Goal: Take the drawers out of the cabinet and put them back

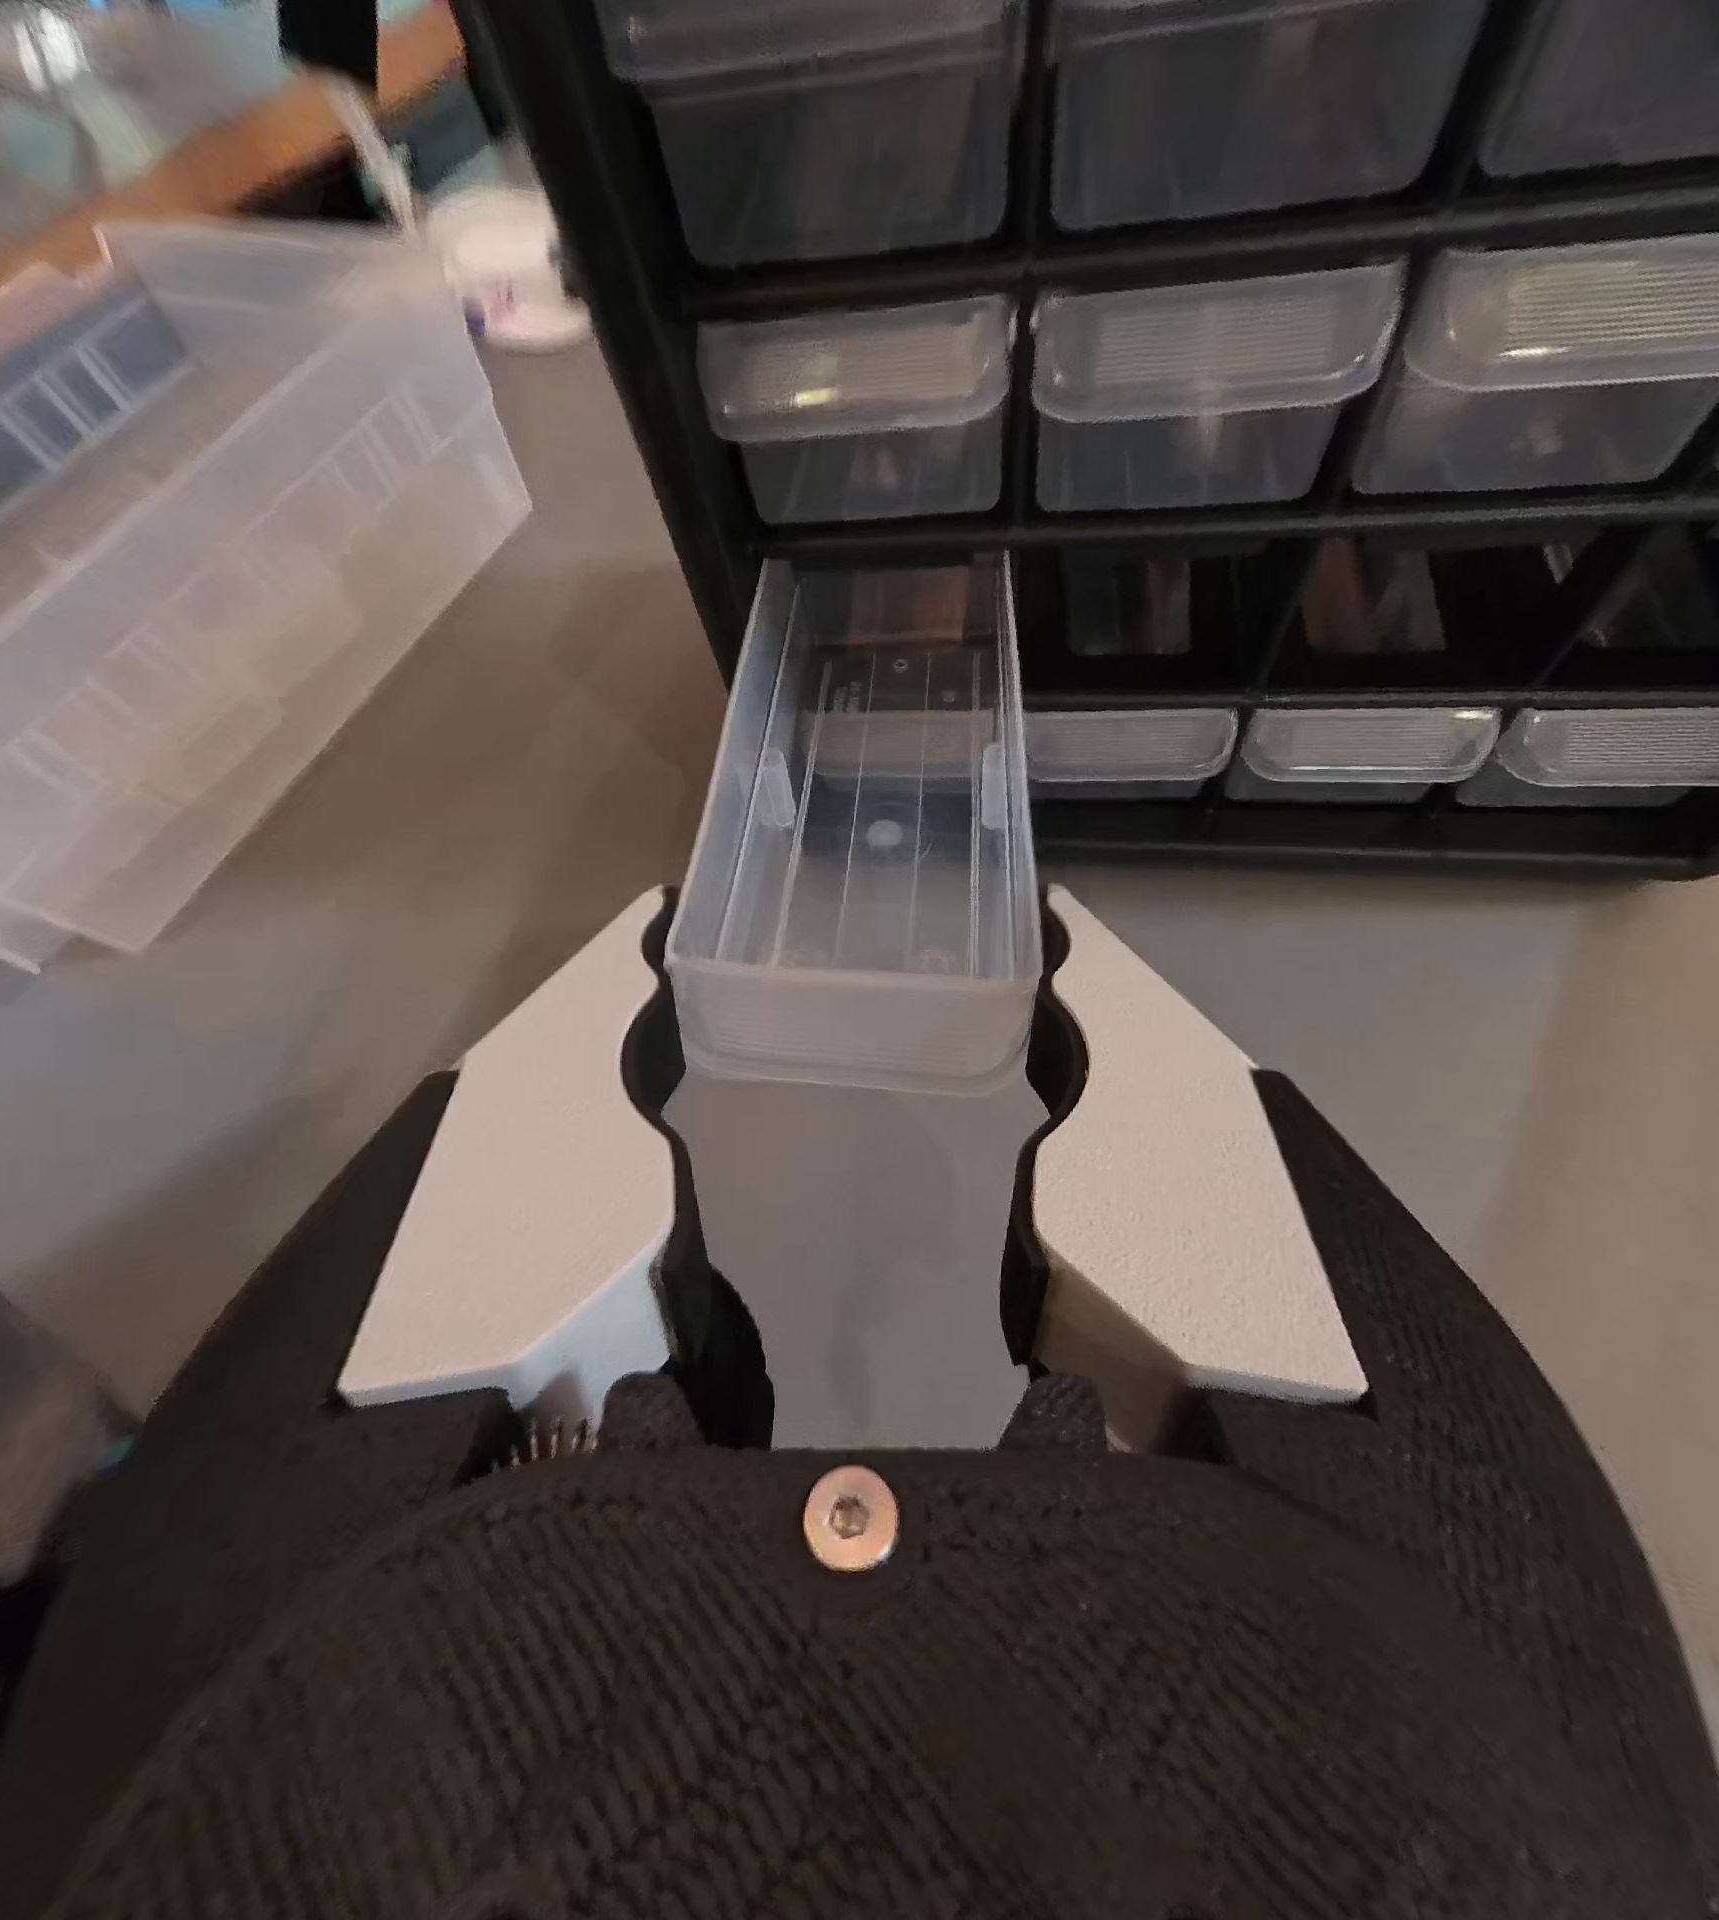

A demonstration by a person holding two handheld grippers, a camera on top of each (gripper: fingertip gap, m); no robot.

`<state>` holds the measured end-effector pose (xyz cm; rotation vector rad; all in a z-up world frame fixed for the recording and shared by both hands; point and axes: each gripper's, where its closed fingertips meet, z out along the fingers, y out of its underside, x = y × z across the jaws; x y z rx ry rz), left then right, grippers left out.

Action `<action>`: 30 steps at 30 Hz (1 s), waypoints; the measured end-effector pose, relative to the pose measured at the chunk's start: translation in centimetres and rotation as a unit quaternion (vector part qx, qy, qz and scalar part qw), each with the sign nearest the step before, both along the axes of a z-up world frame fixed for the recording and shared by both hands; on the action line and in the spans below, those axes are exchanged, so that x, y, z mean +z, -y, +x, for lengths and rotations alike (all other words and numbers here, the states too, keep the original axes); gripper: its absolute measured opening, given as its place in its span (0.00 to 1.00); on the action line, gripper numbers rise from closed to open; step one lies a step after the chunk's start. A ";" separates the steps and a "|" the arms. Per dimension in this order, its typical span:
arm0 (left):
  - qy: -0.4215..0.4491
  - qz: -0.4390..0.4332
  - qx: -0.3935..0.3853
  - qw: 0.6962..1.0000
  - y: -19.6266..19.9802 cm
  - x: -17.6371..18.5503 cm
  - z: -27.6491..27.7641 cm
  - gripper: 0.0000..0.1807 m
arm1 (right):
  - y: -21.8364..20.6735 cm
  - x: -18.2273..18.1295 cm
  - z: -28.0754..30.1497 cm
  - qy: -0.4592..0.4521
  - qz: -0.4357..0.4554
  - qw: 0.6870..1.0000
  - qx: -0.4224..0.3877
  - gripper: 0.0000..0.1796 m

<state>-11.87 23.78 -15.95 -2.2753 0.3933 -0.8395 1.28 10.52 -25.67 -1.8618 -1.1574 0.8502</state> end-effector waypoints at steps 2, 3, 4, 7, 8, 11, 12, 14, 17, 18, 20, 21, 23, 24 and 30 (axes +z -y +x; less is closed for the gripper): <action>0.003 -0.008 -0.001 1.000 0.0 -0.2 0.1 0.56 | 0.3 0.4 -0.6 -0.061 -0.009 0.998 -0.020 0.37; 0.003 -0.014 -0.004 1.000 0.1 -0.3 0.3 0.56 | 0.6 0.1 -1.0 -0.069 -0.006 0.997 -0.025 0.37; 0.004 -0.024 -0.010 1.000 0.3 -0.5 0.5 0.57 | 0.7 -0.3 -1.3 -0.066 0.002 0.997 -0.030 0.37; 0.001 -0.038 -0.020 0.999 0.5 -0.8 1.2 0.60 | 0.2 -0.2 -1.9 -0.075 0.021 0.996 -0.039 0.37; 0.001 -0.038 -0.021 0.999 0.5 -0.9 1.2 0.60 | -0.2 -0.1 -2.2 -0.083 0.016 0.996 -0.035 0.37; 0.010 -0.030 -0.021 0.999 0.4 -0.7 1.2 0.59 | -1.3 -0.2 -3.5 -0.092 0.016 0.995 -0.020 0.37; 0.014 -0.026 -0.021 0.999 0.4 -0.6 1.2 0.59 | -1.7 -0.3 -3.8 -0.094 0.018 0.995 -0.019 0.39; 0.021 -0.012 -0.020 1.000 0.3 -0.3 1.2 0.58 | -2.1 0.2 -3.6 -0.108 0.030 0.994 -0.018 0.57; 0.005 0.021 -0.023 1.000 1.0 0.3 0.7 0.55 | -1.8 1.7 -1.0 -0.137 0.078 0.987 -0.017 0.58; -0.007 0.035 -0.025 0.999 1.4 0.5 0.4 0.54 | -1.3 1.8 -0.1 -0.141 0.086 0.986 -0.009 0.49; -0.028 0.062 -0.025 0.997 2.2 1.0 -0.1 0.52 | -0.4 1.4 1.2 -0.135 0.095 0.986 0.008 0.31; -0.033 0.076 -0.022 0.996 2.6 1.4 -0.2 0.53 | 0.0 1.0 1.5 -0.124 0.100 0.987 0.019 0.20; -0.041 0.107 -0.013 0.993 3.5 2.2 -0.5 0.55 | 0.1 -0.1 1.0 -0.100 0.104 0.989 0.027 0.13; -0.045 0.125 -0.006 0.991 3.9 2.6 -0.5 0.57 | 0.0 -0.6 0.4 -0.091 0.101 0.990 0.032 0.12; -0.048 0.226 0.085 0.969 8.9 6.6 0.0 0.60 | -1.6 -1.8 -4.0 -0.076 0.112 0.990 0.041 0.09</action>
